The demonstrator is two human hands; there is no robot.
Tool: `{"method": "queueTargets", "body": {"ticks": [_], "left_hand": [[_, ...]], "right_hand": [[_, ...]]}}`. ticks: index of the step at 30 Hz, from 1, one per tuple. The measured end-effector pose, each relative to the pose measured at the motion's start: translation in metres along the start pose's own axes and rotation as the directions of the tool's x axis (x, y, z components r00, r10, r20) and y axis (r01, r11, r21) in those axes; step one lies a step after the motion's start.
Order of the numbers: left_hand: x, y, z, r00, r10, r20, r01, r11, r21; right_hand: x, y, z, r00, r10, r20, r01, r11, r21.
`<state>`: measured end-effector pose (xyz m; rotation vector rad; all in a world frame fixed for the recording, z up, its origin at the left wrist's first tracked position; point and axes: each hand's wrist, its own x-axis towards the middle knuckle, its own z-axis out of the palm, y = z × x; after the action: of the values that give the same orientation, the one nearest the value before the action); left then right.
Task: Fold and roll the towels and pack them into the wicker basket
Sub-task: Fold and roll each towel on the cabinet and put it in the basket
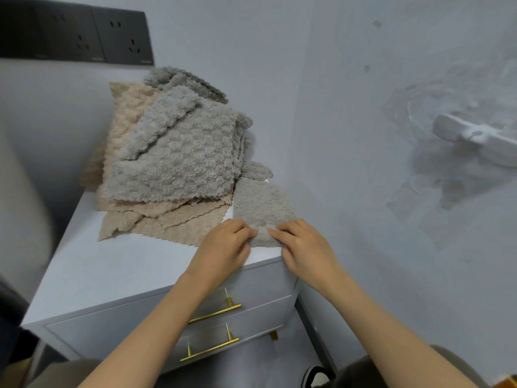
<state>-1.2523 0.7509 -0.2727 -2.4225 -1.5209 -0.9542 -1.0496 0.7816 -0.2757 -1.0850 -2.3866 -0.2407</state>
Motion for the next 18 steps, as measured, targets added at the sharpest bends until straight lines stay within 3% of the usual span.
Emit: {"method": "queueTargets", "body": {"ticks": [5,9,13,18], "left_hand": [[-0.003,-0.005,-0.006,0.986,-0.149,0.070,0.154,0.984,-0.086],[0.001,-0.007,-0.013,0.963,-0.230,0.140,0.250,0.957,-0.146],[0.003,-0.010,-0.016,0.952,-0.271,0.144,0.296,0.934,-0.199],[0.004,-0.010,-0.022,0.909,-0.367,0.200,0.412,0.864,-0.290]], "right_hand": [[-0.003,0.003,-0.010,0.992,0.119,0.042,-0.122,0.986,0.109],[-0.007,0.011,-0.020,0.954,0.251,0.163,-0.284,0.931,0.228],[-0.007,0.015,-0.018,0.924,0.300,0.238,-0.357,0.899,0.253],[-0.004,0.017,-0.016,0.861,0.425,0.278,-0.506,0.763,0.401]]}}
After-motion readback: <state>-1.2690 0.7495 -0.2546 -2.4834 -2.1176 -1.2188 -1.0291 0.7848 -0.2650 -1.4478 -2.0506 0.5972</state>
